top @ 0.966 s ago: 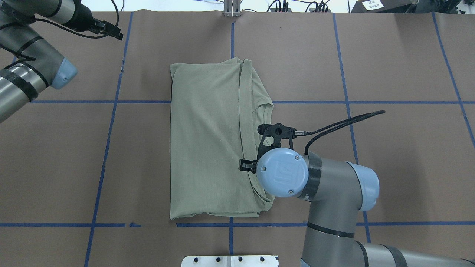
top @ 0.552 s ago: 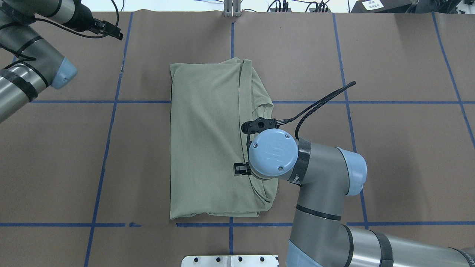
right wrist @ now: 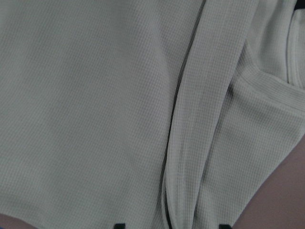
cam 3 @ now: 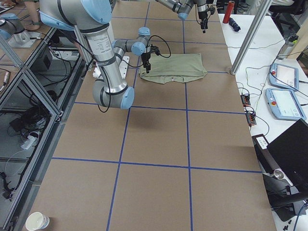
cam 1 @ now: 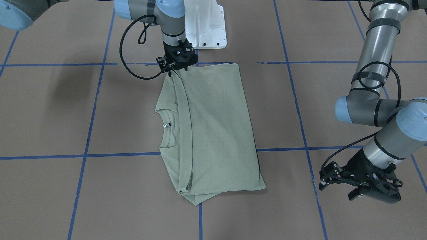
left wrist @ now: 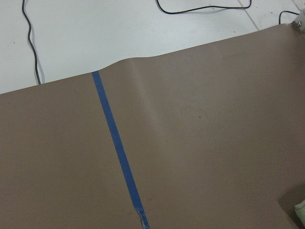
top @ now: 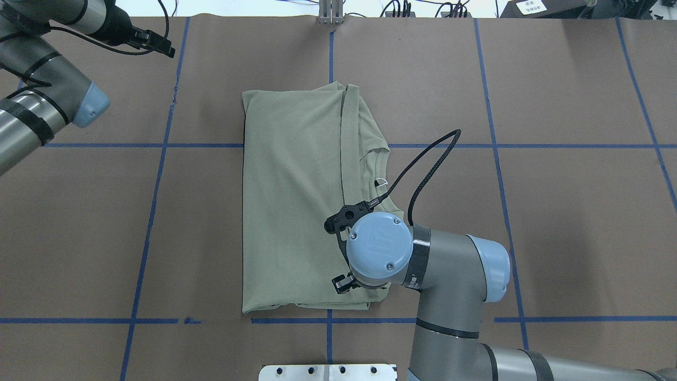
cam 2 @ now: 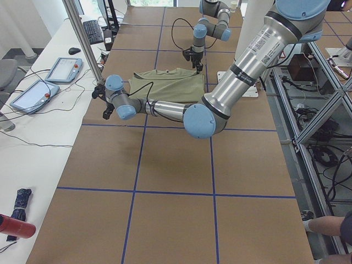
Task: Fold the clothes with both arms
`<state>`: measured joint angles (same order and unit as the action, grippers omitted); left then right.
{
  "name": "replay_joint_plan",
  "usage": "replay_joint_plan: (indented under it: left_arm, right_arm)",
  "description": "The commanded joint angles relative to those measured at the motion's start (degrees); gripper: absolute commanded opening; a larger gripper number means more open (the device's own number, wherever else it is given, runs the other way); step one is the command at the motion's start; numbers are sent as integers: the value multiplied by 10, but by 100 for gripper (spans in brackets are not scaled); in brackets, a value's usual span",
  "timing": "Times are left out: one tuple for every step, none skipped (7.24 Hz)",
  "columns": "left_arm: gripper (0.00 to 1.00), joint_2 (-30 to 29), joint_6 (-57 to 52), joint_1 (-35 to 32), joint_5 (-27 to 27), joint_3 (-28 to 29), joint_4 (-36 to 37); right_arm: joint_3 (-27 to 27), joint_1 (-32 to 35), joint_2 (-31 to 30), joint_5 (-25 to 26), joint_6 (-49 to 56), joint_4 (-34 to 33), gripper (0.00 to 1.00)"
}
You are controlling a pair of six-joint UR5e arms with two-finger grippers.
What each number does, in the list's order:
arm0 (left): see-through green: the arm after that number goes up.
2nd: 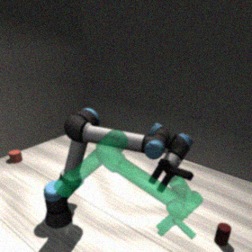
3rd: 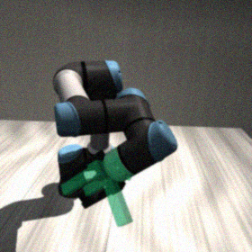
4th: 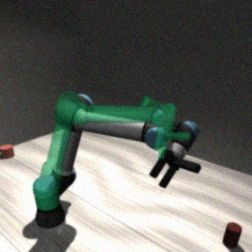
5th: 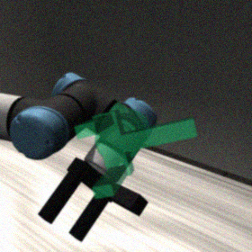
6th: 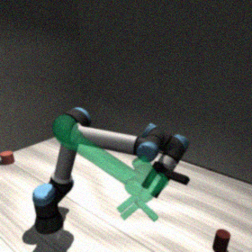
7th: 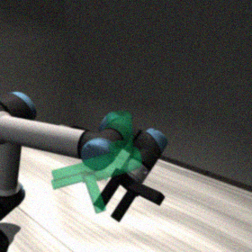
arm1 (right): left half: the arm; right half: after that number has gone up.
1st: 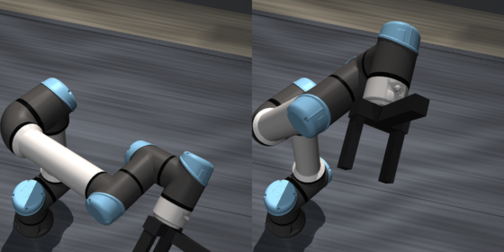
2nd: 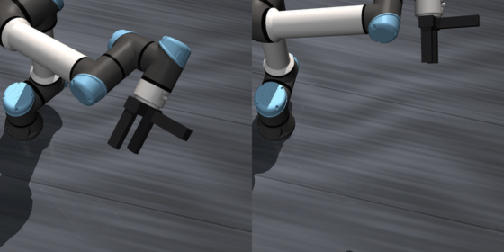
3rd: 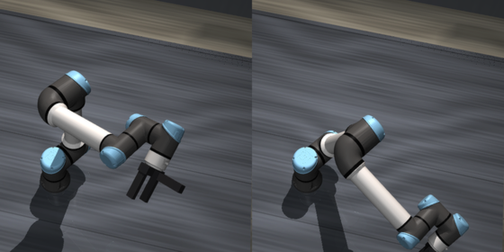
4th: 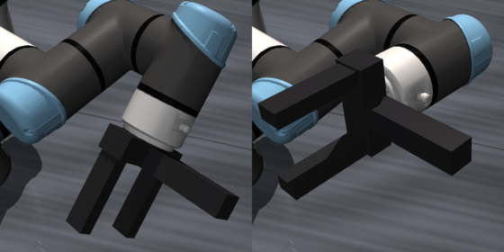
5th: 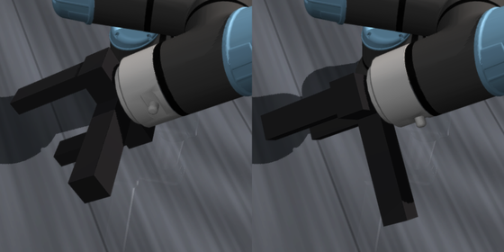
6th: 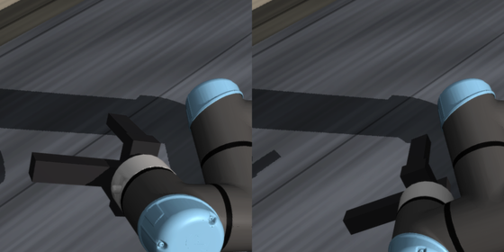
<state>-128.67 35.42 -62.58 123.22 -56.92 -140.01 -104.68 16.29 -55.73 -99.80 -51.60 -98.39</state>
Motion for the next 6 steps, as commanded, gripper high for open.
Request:
replay_joint_plan:
  left_arm:
    - [100,0,0,0,0,1,0]
    - [100,0,0,0,-1,1,0]
    - [100,1,0,0,0,1,0]
    - [100,1,0,1,-1,1,0]
    - [100,0,-1,0,0,1,0]
    - [100,0,-1,1,-1,1,0]
  right_arm:
    - [14,-4,0,12,40,1,55]
    - [15,-3,-2,12,41,2,46]
    - [15,-3,-1,11,41,3,14]
    - [14,1,0,11,41,4,0]
    - [14,4,0,11,41,4,0]
    - [11,8,0,10,41,4,0]
